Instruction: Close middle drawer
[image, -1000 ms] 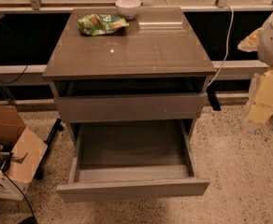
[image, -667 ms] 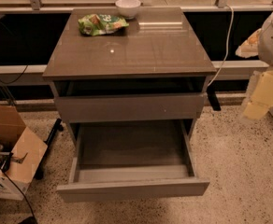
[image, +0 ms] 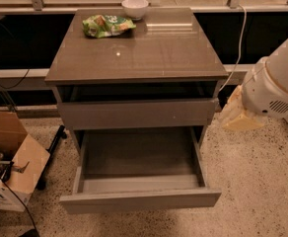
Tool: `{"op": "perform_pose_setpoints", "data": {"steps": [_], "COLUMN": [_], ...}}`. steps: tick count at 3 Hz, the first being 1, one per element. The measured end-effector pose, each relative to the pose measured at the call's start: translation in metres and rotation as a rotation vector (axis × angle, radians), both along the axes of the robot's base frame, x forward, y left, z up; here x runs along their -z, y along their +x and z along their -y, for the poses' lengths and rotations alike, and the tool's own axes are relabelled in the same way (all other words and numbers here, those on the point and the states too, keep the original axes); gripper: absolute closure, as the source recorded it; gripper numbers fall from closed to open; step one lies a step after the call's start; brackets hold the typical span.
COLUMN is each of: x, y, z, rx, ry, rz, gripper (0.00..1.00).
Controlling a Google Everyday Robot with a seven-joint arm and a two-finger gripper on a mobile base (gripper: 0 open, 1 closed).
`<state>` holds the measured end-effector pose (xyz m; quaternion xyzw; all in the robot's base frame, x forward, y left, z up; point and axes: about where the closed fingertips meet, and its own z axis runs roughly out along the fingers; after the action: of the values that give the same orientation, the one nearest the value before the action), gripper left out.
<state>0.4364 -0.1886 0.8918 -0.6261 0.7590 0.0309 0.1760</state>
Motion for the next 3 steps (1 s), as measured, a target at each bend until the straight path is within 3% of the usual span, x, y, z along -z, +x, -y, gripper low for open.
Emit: {"op": "perform_pose_setpoints", "data": {"steps": [1,2,3], "x": [-0.001,0.002,0.034], "y": [-0.001,-0.002,-0.008], "z": [0.0,-0.002,-0.01], "rx": [0.001,0.0,-0.025], "ry": [-0.003,-0.028,-0.049], "rz": [0.005,0.003,-0.007], "gripper": [0.95,1.0,1.0]}}
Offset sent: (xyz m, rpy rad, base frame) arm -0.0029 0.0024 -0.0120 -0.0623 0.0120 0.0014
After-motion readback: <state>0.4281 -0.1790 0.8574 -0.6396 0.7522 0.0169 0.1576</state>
